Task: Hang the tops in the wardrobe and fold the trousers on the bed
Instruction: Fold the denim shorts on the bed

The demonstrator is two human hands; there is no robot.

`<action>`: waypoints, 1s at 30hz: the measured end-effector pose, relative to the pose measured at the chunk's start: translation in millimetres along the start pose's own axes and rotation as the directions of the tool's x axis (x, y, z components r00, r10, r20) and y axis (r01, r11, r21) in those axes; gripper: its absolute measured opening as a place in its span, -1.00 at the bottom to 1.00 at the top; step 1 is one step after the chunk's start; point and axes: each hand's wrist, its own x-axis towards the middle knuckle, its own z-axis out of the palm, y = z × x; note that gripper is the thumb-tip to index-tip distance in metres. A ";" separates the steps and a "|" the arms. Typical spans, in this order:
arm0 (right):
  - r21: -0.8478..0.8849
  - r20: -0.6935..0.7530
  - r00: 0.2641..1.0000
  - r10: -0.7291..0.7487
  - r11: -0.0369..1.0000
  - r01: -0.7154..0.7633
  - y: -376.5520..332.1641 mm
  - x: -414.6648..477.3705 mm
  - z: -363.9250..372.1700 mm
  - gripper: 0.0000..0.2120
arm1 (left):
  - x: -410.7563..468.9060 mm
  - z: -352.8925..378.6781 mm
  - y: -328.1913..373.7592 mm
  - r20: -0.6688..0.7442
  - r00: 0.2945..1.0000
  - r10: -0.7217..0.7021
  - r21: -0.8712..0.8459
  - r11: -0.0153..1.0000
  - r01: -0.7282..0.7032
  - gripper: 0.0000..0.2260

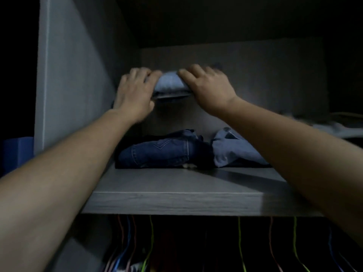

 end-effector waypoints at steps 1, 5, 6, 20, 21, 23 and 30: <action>0.052 0.158 0.987 -0.006 0.999 -0.002 -8.7 -0.9 11.5 -0.47 | -6.3 9.2 -4.1 0.193 0.981 -0.012 -0.058 0.998 0.024 -0.37; 0.303 0.705 0.692 -0.156 0.948 -0.095 -38.0 -13.6 44.8 -0.64 | -27.5 30.7 -4.1 0.873 0.481 0.081 -0.180 0.970 0.163 -0.61; 0.341 0.706 0.687 -0.172 0.933 -0.118 -38.3 -14.4 43.7 -0.61 | -28.7 30.2 -4.1 0.885 0.458 0.083 -0.187 0.964 0.187 -0.64; 0.511 0.602 0.789 -0.121 0.818 -0.264 -22.4 -14.0 27.0 -0.70 | -26.0 27.8 -13.6 0.674 0.737 -0.051 -0.142 0.970 0.197 -0.91; 0.478 0.663 0.731 -0.158 0.842 -0.251 -28.9 -16.4 29.2 -0.65 | -29.1 28.6 -10.8 0.792 0.611 -0.013 -0.132 0.972 0.192 -0.89; 0.439 0.705 0.690 -0.161 0.864 -0.247 -39.5 -18.7 30.5 -0.56 | -32.2 29.1 -7.8 0.874 0.486 0.007 -0.119 0.972 0.201 -0.81; 0.429 0.721 0.670 -0.177 0.873 -0.231 -38.3 -46.6 14.6 -0.38 | -34.3 17.7 -0.9 0.840 0.541 0.038 -0.102 0.991 0.088 -0.85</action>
